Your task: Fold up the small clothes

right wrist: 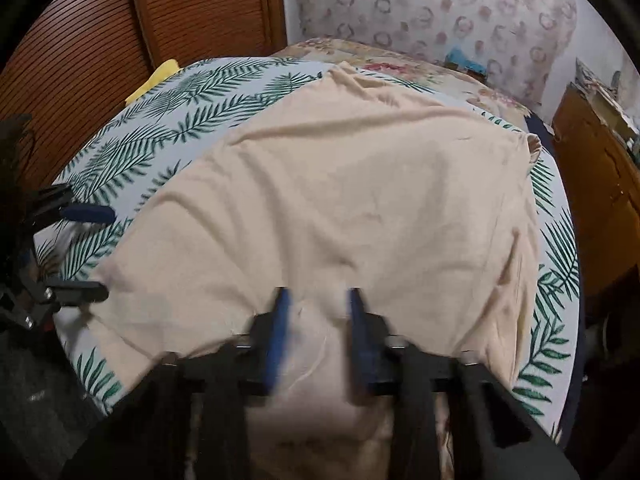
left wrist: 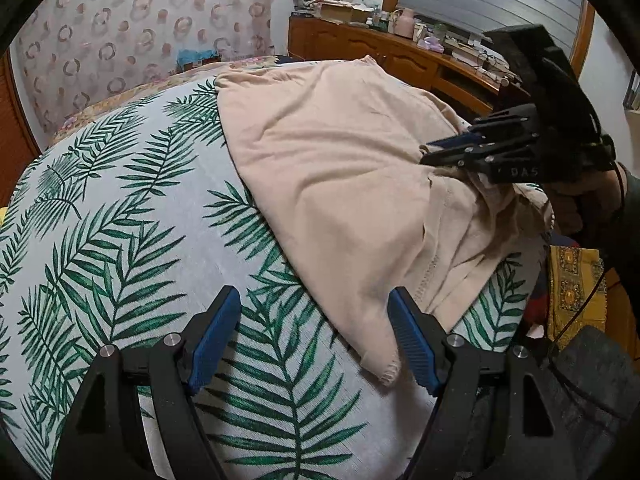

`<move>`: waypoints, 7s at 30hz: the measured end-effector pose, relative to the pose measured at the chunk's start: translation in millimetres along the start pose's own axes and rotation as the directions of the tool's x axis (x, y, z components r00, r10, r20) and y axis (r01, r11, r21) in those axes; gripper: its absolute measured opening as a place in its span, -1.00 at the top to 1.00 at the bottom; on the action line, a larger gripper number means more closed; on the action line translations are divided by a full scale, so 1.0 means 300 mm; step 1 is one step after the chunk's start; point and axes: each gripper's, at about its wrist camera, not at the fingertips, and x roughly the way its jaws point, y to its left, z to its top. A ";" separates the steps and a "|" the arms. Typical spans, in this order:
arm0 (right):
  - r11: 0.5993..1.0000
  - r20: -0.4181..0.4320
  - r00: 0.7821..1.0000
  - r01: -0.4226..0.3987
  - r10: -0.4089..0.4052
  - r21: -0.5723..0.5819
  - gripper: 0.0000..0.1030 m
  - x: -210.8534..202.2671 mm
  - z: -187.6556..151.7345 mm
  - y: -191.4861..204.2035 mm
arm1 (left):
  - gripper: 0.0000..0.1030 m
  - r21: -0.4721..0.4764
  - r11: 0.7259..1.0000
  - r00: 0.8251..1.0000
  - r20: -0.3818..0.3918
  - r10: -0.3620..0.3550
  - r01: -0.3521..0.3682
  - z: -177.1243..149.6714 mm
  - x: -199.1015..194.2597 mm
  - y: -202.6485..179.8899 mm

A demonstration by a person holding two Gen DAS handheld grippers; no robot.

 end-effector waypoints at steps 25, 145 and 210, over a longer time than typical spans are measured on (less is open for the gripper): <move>0.981 0.071 0.990 0.112 -0.125 0.156 0.48 -0.379 -0.275 -0.069 | -0.50 -0.026 0.999 0.998 0.035 -0.044 0.045 0.036 -0.038 -0.004; 0.951 0.190 0.960 0.152 -0.207 0.270 0.12 -0.128 0.379 -0.523 | 0.07 -0.107 0.994 0.994 0.111 0.016 -0.004 0.733 0.350 0.502; 0.765 0.144 0.940 -0.155 0.308 -0.625 0.60 0.205 1.187 0.256 | 0.76 -0.520 0.801 0.859 0.220 0.461 -0.297 0.096 -0.271 0.984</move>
